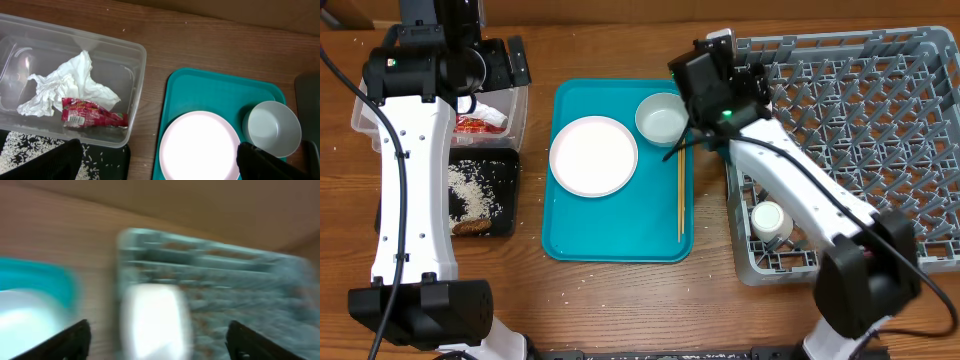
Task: Sort waste into correct bins and load items into the dishwasher
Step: 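Place the pink bowl tilted in the rack's back row, release, then grasp the white bowl on the teal tray with right gripper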
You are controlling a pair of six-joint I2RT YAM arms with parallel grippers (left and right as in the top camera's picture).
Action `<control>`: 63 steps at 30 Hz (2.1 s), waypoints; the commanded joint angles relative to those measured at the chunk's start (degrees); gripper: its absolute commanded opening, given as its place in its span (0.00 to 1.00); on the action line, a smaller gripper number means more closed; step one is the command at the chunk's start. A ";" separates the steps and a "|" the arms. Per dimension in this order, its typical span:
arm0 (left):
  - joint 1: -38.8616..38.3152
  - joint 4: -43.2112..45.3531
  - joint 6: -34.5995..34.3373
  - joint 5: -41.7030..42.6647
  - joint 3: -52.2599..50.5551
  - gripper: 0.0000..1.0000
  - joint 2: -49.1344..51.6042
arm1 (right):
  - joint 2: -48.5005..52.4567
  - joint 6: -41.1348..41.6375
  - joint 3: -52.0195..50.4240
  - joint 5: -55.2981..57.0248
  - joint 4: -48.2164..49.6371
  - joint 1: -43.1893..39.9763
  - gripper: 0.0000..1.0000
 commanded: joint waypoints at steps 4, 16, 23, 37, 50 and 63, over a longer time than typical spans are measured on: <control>-0.11 0.00 0.70 0.22 0.55 1.00 -0.04 | 1.66 19.80 -0.26 -39.52 1.64 -2.54 0.79; -0.11 0.00 0.70 0.22 0.55 1.00 -0.04 | 11.28 35.98 -0.74 -33.55 -2.93 -2.16 0.57; -0.11 0.00 0.70 0.22 0.55 1.00 -0.04 | 13.25 37.22 -1.01 -31.52 -4.50 -2.23 0.49; -0.11 0.00 0.70 0.22 0.55 1.00 -0.04 | 15.58 35.47 -0.96 -30.27 -2.38 -2.27 0.09; -0.11 0.00 0.70 0.22 0.55 1.00 -0.04 | 4.50 29.24 14.29 -26.91 -20.96 -3.52 0.04; -0.11 0.00 0.70 0.22 0.55 1.00 -0.04 | -15.91 35.74 22.51 14.03 -51.54 -6.10 0.04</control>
